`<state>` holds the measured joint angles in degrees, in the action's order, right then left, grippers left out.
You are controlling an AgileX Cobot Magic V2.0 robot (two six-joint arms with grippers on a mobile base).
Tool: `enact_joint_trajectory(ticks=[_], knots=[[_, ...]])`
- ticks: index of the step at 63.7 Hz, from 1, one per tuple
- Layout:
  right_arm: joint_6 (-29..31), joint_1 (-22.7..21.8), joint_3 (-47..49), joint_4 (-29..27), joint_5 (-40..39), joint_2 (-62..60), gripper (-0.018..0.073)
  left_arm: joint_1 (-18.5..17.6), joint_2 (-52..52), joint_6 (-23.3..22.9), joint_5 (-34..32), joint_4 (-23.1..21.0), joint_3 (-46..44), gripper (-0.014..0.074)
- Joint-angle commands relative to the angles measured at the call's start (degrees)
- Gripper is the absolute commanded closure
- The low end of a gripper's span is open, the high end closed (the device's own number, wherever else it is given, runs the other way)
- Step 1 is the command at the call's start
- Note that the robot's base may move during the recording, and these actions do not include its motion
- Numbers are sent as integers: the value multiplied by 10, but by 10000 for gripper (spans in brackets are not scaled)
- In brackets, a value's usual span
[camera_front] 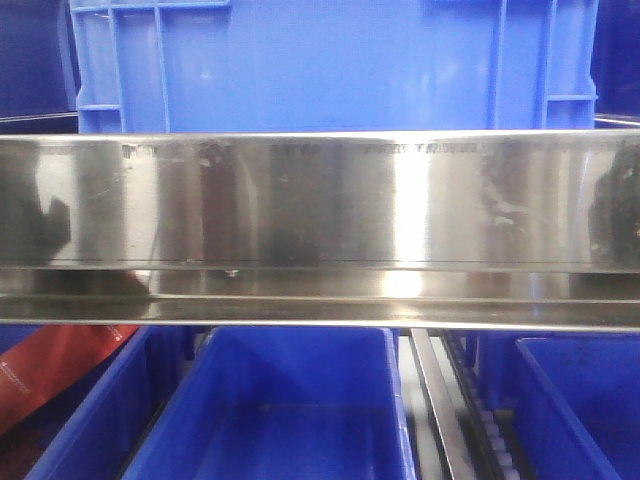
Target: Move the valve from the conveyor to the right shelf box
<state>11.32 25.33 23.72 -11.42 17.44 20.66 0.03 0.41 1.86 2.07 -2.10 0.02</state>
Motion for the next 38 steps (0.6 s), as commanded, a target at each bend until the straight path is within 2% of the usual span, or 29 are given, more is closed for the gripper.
enact_joint_trajectory(ticks=[1, 38], knots=[[3, -3, -1, 5, -16, -3, 722, 3, -4, 1, -16, -3, 0, 708], [3, -3, -1, 5, -16, -3, 722, 3, -4, 1, -17, -3, 0, 708]])
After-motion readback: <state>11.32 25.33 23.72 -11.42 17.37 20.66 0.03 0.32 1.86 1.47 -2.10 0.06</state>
